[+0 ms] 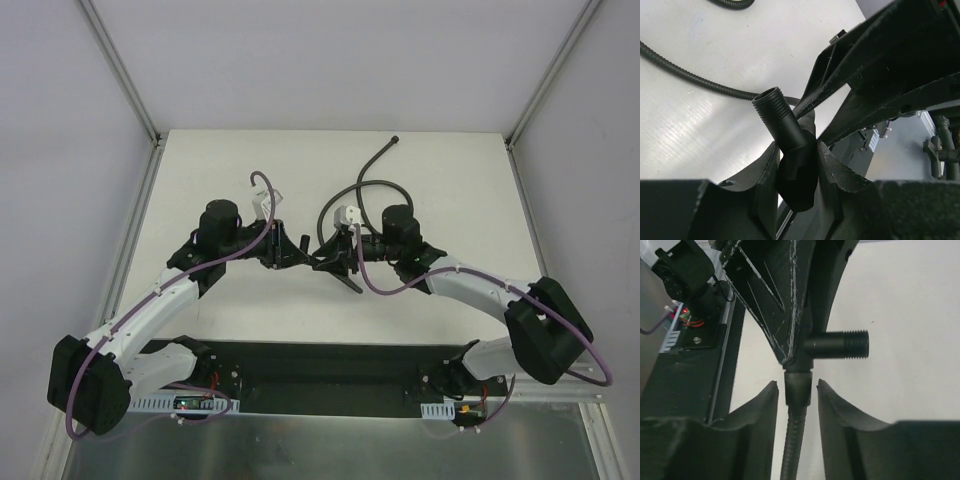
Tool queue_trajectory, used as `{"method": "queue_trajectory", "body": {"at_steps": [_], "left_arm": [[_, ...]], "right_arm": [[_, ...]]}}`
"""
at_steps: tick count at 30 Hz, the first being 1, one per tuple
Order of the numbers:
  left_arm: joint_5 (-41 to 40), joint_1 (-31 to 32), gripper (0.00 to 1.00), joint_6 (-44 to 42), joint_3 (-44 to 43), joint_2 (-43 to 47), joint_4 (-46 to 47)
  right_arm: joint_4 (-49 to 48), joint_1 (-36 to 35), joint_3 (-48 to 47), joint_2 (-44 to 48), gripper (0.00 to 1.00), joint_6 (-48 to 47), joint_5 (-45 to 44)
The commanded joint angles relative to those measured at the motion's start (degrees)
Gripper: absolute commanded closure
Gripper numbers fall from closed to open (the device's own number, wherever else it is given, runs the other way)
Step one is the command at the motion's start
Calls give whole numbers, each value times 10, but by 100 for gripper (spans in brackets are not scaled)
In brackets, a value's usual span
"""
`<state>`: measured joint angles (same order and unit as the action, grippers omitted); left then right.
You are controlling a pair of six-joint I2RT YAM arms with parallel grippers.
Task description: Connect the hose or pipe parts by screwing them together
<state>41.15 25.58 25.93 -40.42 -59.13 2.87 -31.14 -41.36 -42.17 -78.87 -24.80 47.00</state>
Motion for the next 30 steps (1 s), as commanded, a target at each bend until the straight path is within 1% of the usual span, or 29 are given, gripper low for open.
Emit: {"method": "queue_trajectory", "body": {"at_steps": [1,2,3,4,5,6,7,8,9,10,11,12,13,14,15,17,18,19,21,22,24,25,26,27,28,29,30], "left_arm": [[-3,-3,100,-36,-13,10,6],[-6,-3,100,-22,-19,7,5],[-10,-3,100,-4,-22,5,6],[-12,-3,100,32,-25,4,8],[-16,-4,100,52,-26,5,8],[-26,-3,100,93,-26,6,8],[-33,-3,100,114,-26,8,7],[-36,-3,100,132,-26,8,7],[-37,-3,100,167,-26,8,6],[-38,-3,100,183,-26,7,6],[-39,-4,100,198,-26,8,6],[-41,-3,100,228,-24,8,6],[-44,-3,100,243,-22,9,6],[-44,-4,100,254,-20,9,6],[-42,-3,100,272,-20,9,6],[-41,-3,100,286,-18,13,6],[-41,-3,100,300,-17,16,6],[-40,-3,100,305,-15,20,6],[-36,-3,100,322,-9,24,6],[-33,-3,100,324,-7,25,8],[-20,-3,100,316,-4,26,17],[-18,-2,100,306,-2,31,31],[-10,-1,100,290,6,35,48],[-9,-1,100,258,10,41,82],[-6,-1,100,238,16,50,100],[1,-1,100,216,26,52,121],[16,-1,100,170,29,52,141]], "right_arm": [[-15,18,3,17,55,105,41],[-3,17,9,37,40,83,19],[-1,15,18,50,30,70,-14],[2,2,37,82,28,56,-98],[9,-8,47,98,26,4,-135],[10,-21,58,114,23,-24,-180],[6,-61,78,137,20,-63,-292],[-1,-84,85,144,19,-141,-339],[-8,-107,92,149,19,-187,-379],[-22,-151,110,150,19,-225,-455],[-67,-172,119,147,19,-262,-496],[-94,-191,130,142,19,-334,-528],[-120,-221,134,126,19,-358,-579],[-152,-231,135,117,20,-383,-600],[-160,-243,131,109,21,-416,-616],[-179,-265,113,74,24,-443,-661],[-190,-276,110,62,26,-452,-676],[-216,-279,104,38,31,-473,-697],[-241,-291,97,18,42,-487,-708],[-259,-295,97,6,55,-490,-709],[-267,-303,93,-1,71,-475,-702],[-250,-303,89,6,84,-456,-688],[-215,-302,79,12,89,-393,-677],[-169,-298,68,20,95,-368,-656],[-96,-291,50,38,99,-339,-590],[-77,-284,47,46,99,-277,-555],[-56,-255,46,54,99,-239,-507]]}}
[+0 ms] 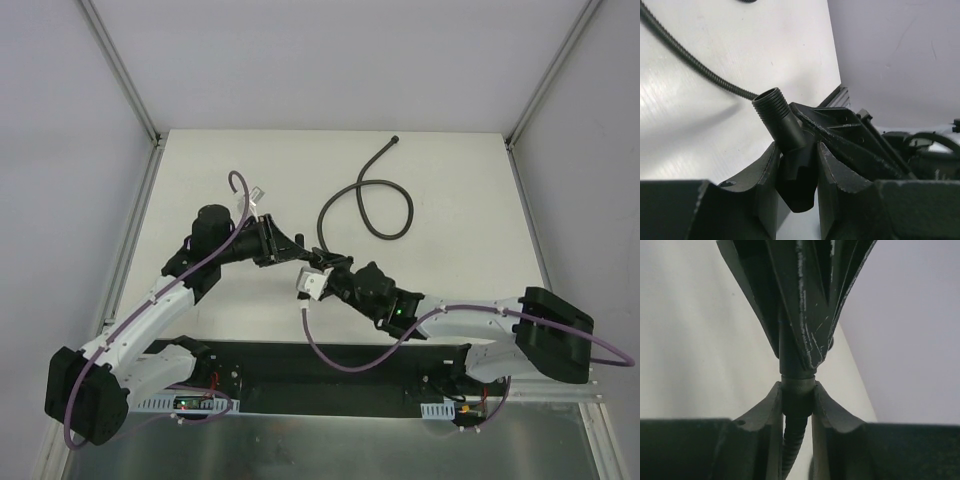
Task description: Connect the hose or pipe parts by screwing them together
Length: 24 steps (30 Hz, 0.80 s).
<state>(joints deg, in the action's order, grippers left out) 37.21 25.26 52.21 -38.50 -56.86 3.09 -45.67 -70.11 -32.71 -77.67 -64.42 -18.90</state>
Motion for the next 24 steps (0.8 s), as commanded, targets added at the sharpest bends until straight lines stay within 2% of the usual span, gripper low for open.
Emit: {"method": "queue_trajectory", "body": {"at_steps": [1,2,3,4,5,6,7,9,11,12,13,14,15,16,17,18,19,22,23,24], "left_arm": [[65,1,100,-117,8,24,140],[75,1,100,-139,5,19,140],[101,2,100,-190,2,15,127],[109,2,100,-214,-9,4,113],[114,3,100,-237,-15,-3,96],[117,3,100,-288,-23,-10,69],[110,3,100,-310,-36,-20,24],[98,2,100,-340,-33,-23,12],[79,3,100,-340,-31,-19,12],[78,3,100,-333,-32,-17,13],[77,3,100,-327,-39,-15,14],[66,3,100,-317,-41,-14,14],[55,3,100,-289,-45,-13,13],[52,3,100,-276,-54,-15,9],[37,3,100,-259,-57,-16,6],[32,3,100,-215,-58,-18,6],[32,3,100,-198,-61,-20,6],[22,2,100,-114,-62,-23,9],[23,2,100,-97,-63,-24,9],[19,2,100,-64,-64,-23,9]], "right_arm": [[131,54,-60,57,99,193,280],[146,79,-67,59,99,273,349],[158,127,-76,57,99,309,408],[174,152,-85,51,99,340,524],[174,174,-99,45,99,377,582],[167,217,-104,28,99,440,678],[142,232,-109,20,97,477,705],[129,265,-112,6,93,517,745],[141,276,-111,4,81,519,747],[145,283,-110,8,73,519,735],[159,284,-108,13,61,511,722],[170,284,-106,21,55,500,703],[176,281,-98,41,48,493,656],[189,278,-92,52,33,467,622],[194,272,-83,66,27,448,579],[196,250,-64,96,23,428,478],[196,234,-54,109,18,399,428],[184,163,-32,137,13,296,263],[171,142,-26,138,13,236,222],[160,102,-20,139,13,206,148]]}}
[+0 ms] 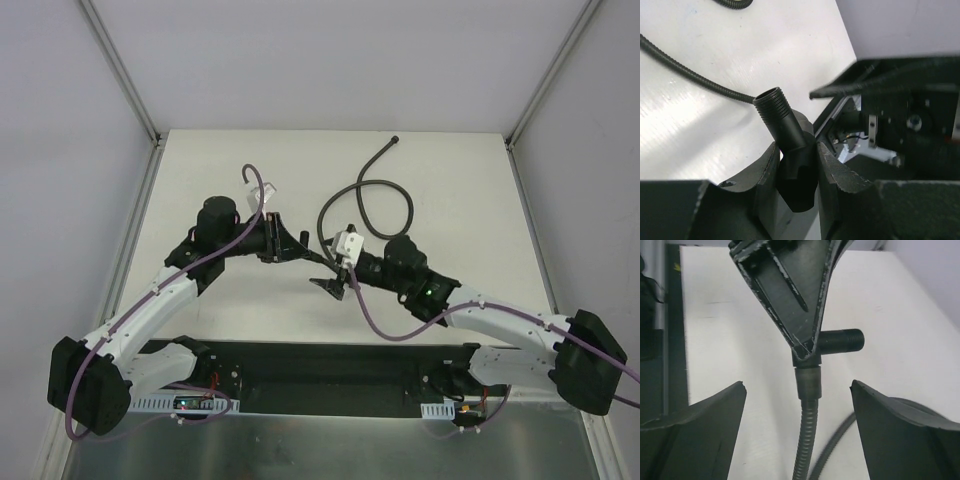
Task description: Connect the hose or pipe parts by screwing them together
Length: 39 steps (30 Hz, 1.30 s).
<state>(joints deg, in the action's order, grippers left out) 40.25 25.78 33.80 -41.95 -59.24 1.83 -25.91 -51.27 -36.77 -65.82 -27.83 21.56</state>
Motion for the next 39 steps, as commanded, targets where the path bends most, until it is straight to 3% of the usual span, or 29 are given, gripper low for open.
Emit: {"method": "queue_trajectory", "body": {"at_steps": [1,6,9,12,15,17,19,20,21,23,24,26,27,29,32,35,36,39], "left_arm": [[-12,-3,100,133,-31,3,20],[-18,-3,100,212,-25,14,14],[-14,-3,100,238,-20,22,14],[-16,-3,100,239,-17,29,14],[-6,-3,100,176,-22,27,32],[11,-3,100,84,-21,24,46],[28,-5,100,25,-26,11,46],[52,-5,100,-33,-30,6,46],[59,-4,100,-58,-32,-1,41],[69,-4,100,-111,-34,-2,40],[78,-4,100,-126,-30,1,40],[77,-5,100,-165,-25,2,40],[63,-4,100,-173,-22,0,41],[58,-4,100,-181,-20,-5,40],[62,-5,100,-158,-22,-15,40],[37,-5,100,-105,-25,-11,32],[30,-5,100,-89,-28,-8,30],[4,-5,100,-11,-30,3,27]], "right_arm": [[-60,-103,26,18,13,-185,-285],[-124,-163,14,-24,16,-294,-402],[-142,-183,-4,-54,30,-324,-433],[-167,-197,-14,-78,66,-349,-442],[-140,-199,-24,-82,88,-331,-410],[-108,-195,-34,-76,96,-289,-375],[-26,-163,-53,-60,99,-234,-252],[7,-121,-64,-58,99,-168,-185],[51,-98,-76,-64,99,-137,-61],[63,-28,-92,-77,99,-50,53],[53,-4,-95,-97,99,-21,186],[-5,64,-95,-125,99,78,294],[-98,80,-93,-159,99,189,361],[-149,108,-94,-185,98,255,376],[-151,113,-75,-189,69,252,339],[-142,107,-39,-118,47,192,251],[-134,101,-10,-97,33,173,162],[-106,53,35,-12,14,48,-21]]}}
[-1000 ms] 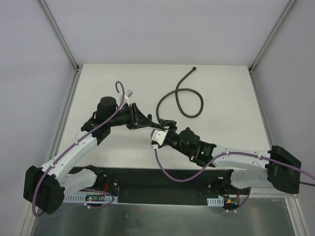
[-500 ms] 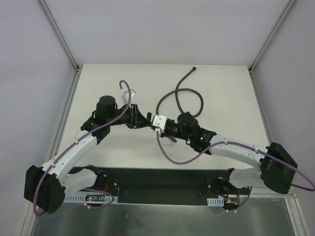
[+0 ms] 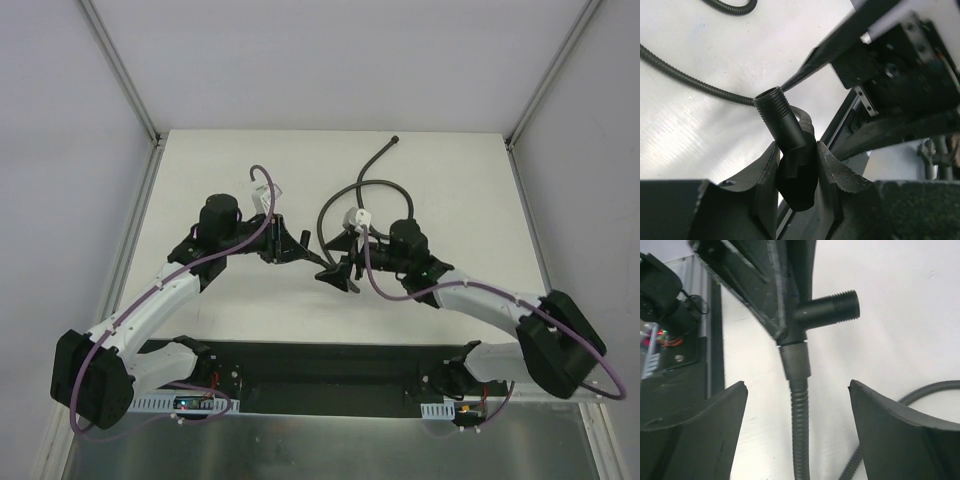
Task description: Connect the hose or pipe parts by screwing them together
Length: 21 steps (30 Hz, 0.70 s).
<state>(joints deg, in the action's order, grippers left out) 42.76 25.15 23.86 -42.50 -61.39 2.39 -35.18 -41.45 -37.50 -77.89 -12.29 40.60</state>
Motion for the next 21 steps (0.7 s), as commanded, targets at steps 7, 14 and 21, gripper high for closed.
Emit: {"method": "queue_trajectory", "body": {"at_steps": [7,14,21], "left_arm": [[-32,2,100,301,-28,21,20],[-19,2,100,383,-27,22,20],[-7,2,100,352,-23,30,24]], "right_arm": [[-64,-208,83,158,15,-399,-522],[-109,-282,49,88,41,-524,-611],[-75,-291,7,55,97,-494,-556]]}}
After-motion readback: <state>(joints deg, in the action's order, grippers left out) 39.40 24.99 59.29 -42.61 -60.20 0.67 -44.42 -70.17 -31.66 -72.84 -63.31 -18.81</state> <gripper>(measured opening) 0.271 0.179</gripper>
